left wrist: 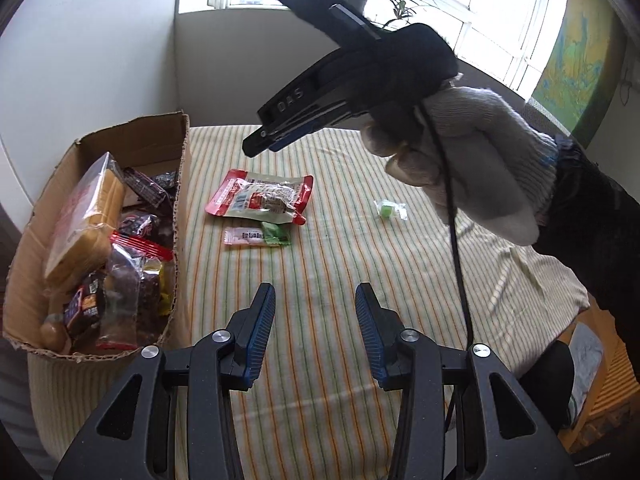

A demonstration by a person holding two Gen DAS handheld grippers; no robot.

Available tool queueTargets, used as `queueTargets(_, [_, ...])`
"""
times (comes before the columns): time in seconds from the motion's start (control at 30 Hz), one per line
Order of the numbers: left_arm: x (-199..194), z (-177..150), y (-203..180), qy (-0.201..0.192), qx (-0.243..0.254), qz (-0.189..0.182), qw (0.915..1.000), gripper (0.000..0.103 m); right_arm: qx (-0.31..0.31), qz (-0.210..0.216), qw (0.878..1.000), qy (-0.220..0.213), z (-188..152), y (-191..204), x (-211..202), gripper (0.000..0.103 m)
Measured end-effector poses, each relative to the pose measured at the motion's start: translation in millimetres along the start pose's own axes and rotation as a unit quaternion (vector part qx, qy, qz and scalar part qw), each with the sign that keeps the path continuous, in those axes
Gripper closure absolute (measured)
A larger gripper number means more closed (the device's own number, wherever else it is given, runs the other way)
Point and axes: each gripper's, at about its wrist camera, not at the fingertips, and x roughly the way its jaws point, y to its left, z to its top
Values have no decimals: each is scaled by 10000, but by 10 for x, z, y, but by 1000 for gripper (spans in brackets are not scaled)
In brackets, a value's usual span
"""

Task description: Organize snacks

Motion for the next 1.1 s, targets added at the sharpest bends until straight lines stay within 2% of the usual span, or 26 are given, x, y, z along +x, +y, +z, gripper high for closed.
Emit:
queueTargets(0.27, [-149,18,182,-192,-207,-50,9996,63,-525,-264,9969,523,338,136,481,75])
queueTargets(0.47, [-183,2,281,-266,-325,-35,9991,63,-833,-406,9920,857,341,193,601,76])
queueTargets(0.67, [-206,-7,314,-286,-372,-38,9989,63,-1252,-633,9831,1171,115,238,468,77])
queueTargets(1.1, [-130,-52,167,-196,-242,-82,9995,63,-1094,-639,9847,1200,-647,-1,-45,78])
